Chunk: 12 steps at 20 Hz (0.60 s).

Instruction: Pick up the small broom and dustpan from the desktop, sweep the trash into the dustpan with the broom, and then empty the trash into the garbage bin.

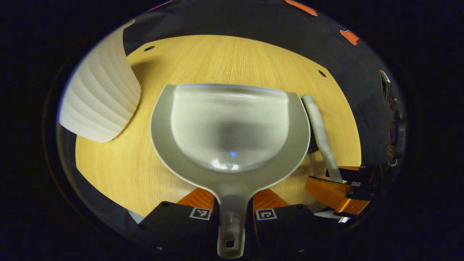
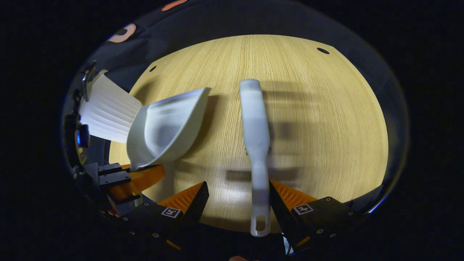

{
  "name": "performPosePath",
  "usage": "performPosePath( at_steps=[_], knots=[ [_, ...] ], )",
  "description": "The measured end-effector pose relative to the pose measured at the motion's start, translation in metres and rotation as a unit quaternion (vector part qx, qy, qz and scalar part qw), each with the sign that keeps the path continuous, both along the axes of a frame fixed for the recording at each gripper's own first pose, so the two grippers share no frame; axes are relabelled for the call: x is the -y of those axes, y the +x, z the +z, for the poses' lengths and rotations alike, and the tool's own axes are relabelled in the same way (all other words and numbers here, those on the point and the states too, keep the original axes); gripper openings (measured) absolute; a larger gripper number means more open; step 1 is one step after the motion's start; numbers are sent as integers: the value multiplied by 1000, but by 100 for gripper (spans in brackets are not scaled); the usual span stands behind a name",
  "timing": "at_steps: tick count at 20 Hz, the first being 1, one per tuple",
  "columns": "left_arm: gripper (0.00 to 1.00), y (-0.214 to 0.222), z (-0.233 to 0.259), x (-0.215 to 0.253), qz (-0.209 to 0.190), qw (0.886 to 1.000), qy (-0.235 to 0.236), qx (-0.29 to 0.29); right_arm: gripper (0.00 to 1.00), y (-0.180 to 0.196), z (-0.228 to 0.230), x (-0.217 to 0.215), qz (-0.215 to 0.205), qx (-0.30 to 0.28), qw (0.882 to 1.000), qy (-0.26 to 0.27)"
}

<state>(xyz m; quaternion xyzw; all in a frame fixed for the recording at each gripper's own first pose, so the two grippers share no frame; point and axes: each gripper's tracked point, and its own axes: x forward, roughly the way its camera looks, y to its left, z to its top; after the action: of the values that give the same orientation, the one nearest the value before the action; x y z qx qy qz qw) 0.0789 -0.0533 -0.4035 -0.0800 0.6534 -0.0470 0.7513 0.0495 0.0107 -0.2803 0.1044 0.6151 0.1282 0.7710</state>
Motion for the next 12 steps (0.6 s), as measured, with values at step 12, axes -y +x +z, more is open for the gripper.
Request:
performPosePath(
  at_steps=[12],
  knots=[
    [39,4,-5,11,-47,998,21,-30,97,5,11,-3,-9,4,999,31]
  ],
)
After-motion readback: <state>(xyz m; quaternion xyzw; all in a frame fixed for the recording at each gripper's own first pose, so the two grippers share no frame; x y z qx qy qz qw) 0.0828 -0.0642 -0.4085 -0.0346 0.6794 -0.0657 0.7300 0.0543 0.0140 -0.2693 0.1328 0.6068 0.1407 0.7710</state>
